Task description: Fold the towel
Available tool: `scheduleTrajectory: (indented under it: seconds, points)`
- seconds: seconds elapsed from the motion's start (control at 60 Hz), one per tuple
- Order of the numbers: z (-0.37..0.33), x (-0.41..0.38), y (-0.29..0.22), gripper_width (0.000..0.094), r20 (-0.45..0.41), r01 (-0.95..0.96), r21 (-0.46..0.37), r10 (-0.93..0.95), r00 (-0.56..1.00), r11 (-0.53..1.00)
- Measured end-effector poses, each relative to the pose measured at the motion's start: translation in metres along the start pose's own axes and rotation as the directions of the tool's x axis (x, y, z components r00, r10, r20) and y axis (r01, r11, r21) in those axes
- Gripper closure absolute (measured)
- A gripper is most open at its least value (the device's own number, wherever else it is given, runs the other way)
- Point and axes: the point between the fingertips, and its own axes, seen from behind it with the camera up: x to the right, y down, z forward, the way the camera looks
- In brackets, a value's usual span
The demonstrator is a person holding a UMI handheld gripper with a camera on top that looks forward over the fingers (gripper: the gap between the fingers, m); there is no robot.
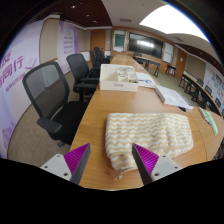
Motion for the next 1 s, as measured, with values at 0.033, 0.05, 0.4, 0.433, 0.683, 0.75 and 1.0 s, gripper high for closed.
scheduleTrajectory:
  seconds: [0.033,0.05,0.4,0.433,0.683,0.75,1.0]
  points:
    - [0.013,-0.001,-0.003,0.0079,-0.001,0.005,-0.006,-0.005,1.000,1.000]
    - [0.020,-0.001,-0.003,0.0085,-0.004,0.006,-0.009,-0.006,1.000,1.000]
    - [0.063,0.023,-0.018,0.0857,-0.089,0.124,0.017,-0.122,0.988,0.992]
    - [0.065,0.023,-0.018,0.0886,-0.080,0.131,0.022,-0.129,0.988,0.991]
    - [0.016,-0.031,-0.054,0.0899,0.142,0.024,0.068,-0.033,0.989,0.997]
    - [-0.018,-0.052,-0.086,0.0899,0.255,-0.066,0.101,0.038,0.966,0.993]
    - [-0.028,0.038,-0.126,0.0897,0.251,-0.250,0.125,0.213,0.944,0.960]
